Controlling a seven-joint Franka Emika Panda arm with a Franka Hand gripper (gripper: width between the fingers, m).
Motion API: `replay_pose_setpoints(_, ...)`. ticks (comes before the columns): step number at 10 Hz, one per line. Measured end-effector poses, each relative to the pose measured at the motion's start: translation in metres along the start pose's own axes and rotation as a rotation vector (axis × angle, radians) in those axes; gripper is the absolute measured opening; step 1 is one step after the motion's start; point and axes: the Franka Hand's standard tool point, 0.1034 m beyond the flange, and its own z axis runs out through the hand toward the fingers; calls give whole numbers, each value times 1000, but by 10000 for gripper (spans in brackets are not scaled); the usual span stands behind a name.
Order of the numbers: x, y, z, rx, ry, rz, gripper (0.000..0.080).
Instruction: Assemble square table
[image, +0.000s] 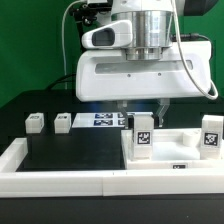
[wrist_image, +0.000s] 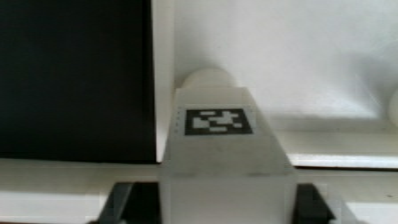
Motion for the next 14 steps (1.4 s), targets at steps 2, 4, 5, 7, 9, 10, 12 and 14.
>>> replay_pose_setpoints(2, 0, 1, 1, 5, 12, 217, 291)
replay_pose_setpoints(4, 0, 2, 1, 1, 18, 433, 291)
replay_pose_setpoints(5, -1, 3, 1, 1, 18, 547, 291)
replay_pose_setpoints(7, -1, 4, 1, 1, 19, 710, 291)
replay_pose_setpoints(9, -2, 4, 2, -4, 27, 869, 291)
replay_pose_setpoints(10, -2, 5, 2, 2, 26, 984, 291)
replay_pose_setpoints(12, -3, 5, 2, 2, 28, 1181, 291)
replay_pose_setpoints(14, -3, 7, 2, 20, 21, 1251, 291)
